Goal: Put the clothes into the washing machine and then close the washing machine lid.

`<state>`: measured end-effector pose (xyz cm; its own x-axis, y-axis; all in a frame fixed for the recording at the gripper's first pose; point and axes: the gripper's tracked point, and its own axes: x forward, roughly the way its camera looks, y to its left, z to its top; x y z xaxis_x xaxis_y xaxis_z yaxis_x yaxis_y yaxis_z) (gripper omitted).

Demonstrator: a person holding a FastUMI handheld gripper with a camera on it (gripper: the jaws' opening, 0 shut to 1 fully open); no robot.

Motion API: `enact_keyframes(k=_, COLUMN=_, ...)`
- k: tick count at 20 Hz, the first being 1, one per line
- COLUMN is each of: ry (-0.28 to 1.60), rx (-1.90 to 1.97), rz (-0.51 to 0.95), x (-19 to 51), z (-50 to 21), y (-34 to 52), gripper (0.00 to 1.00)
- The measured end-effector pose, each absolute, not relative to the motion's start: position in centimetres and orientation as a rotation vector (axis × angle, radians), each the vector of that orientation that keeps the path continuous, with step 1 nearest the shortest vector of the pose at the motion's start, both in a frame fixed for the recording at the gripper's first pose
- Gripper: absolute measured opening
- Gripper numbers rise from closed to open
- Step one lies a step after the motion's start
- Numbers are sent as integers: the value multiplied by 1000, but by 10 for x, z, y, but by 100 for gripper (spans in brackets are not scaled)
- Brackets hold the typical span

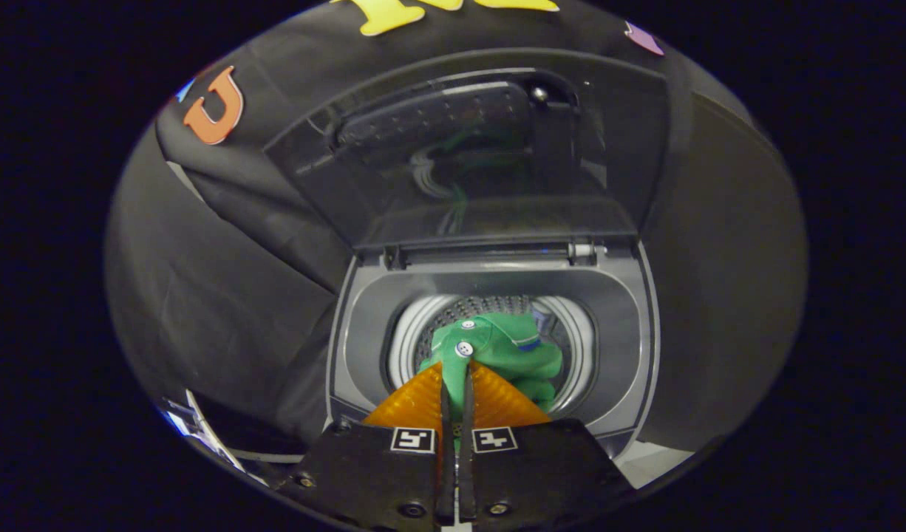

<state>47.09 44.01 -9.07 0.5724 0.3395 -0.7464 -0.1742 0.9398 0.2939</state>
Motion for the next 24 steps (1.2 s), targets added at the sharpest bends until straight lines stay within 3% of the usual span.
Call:
enact_keyframes(k=13, ry=1028, rx=190, rz=241, x=462, z=-115, y=437, gripper=5)
enact_keyframes(k=17, ry=1017, rx=206, rz=239, x=460, z=-116, y=434, gripper=12)
enact_keyframes(k=22, ry=942, rx=142, rz=202, x=467, z=-102, y=417, gripper=98)
enact_keyframes(k=24, ry=919, rx=124, rz=204, x=467, z=-98, y=417, gripper=97)
